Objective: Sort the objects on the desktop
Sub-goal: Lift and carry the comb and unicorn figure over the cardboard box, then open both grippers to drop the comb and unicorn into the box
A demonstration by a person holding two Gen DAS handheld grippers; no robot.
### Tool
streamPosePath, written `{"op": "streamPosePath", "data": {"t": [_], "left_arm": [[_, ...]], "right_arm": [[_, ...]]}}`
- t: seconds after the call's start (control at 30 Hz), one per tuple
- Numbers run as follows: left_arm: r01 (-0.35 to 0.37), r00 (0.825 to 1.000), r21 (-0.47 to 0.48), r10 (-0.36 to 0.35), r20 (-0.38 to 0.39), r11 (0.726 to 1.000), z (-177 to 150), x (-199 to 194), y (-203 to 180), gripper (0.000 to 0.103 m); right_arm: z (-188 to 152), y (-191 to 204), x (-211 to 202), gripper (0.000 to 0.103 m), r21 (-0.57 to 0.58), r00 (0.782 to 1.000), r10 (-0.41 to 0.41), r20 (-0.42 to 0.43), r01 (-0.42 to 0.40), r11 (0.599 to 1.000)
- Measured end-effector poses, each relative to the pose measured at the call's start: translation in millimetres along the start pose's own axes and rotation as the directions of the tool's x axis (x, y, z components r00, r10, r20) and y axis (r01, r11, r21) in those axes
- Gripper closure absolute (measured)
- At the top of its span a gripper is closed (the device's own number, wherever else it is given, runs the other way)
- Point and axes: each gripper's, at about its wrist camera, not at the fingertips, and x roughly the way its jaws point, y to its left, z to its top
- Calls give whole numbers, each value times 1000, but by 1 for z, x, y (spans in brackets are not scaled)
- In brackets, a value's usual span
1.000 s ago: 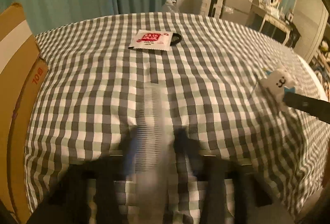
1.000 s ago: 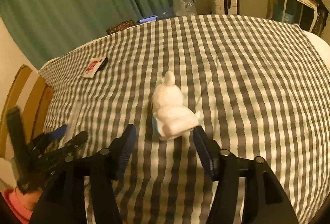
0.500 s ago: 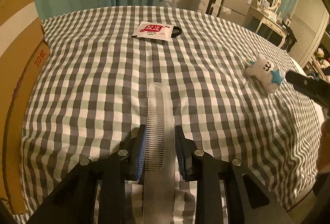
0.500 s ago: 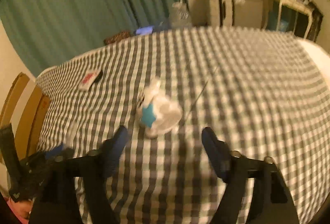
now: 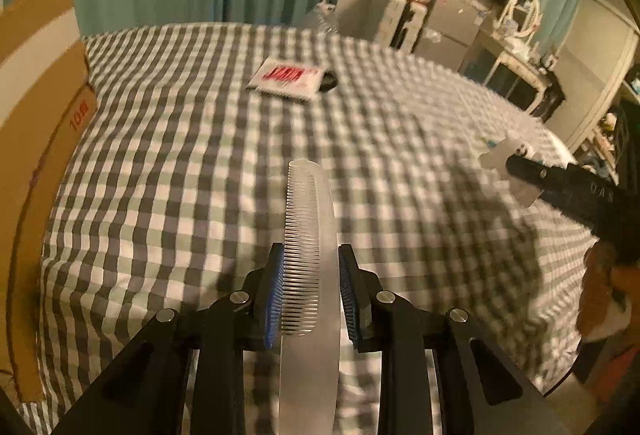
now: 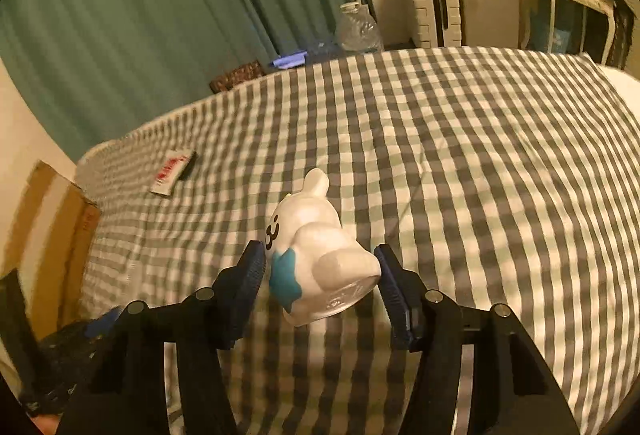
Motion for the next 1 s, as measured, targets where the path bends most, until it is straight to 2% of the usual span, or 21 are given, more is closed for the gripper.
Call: {"op": "streamPosePath", "data": {"t": [0.13, 0.27, 0.47, 0.57, 0.67, 0.8, 0.9, 1.0], "left_arm": [[23, 998, 23, -24, 53, 999, 6, -35, -16, 77], [40, 991, 40, -45, 128, 998, 22, -87, -20, 77], [12, 971, 62, -26, 237, 998, 47, -167, -2, 77], [-18, 962, 76, -3, 272, 997, 60, -201, 17, 77], [-57, 956, 64, 36, 290, 996, 74, -235, 53, 77], [-126, 950, 44, 108, 293, 991, 66, -259, 100, 77], [-155, 951, -8, 151, 271, 988, 52, -257, 143, 77], [-149, 955, -108, 172, 243, 983, 38, -242, 183, 77]], "right_arm": [[-2, 19, -35, 47, -11, 999, 20, 41, -19, 1000], [-8, 64, -78, 47, -67, 994, 53, 96, -46, 997], [-14, 151, -132, 47, -197, 981, 141, 133, -113, 974], [-8, 200, -150, 47, -244, 965, 217, 147, -177, 953], [-5, 249, -154, 47, -284, 951, 267, 152, -217, 934], [-3, 308, -143, 46, -301, 929, 357, 99, -314, 901], [-11, 347, -121, 47, -328, 927, 372, 51, -336, 883], [-25, 383, -88, 47, -355, 935, 355, -9, -335, 873]]}}
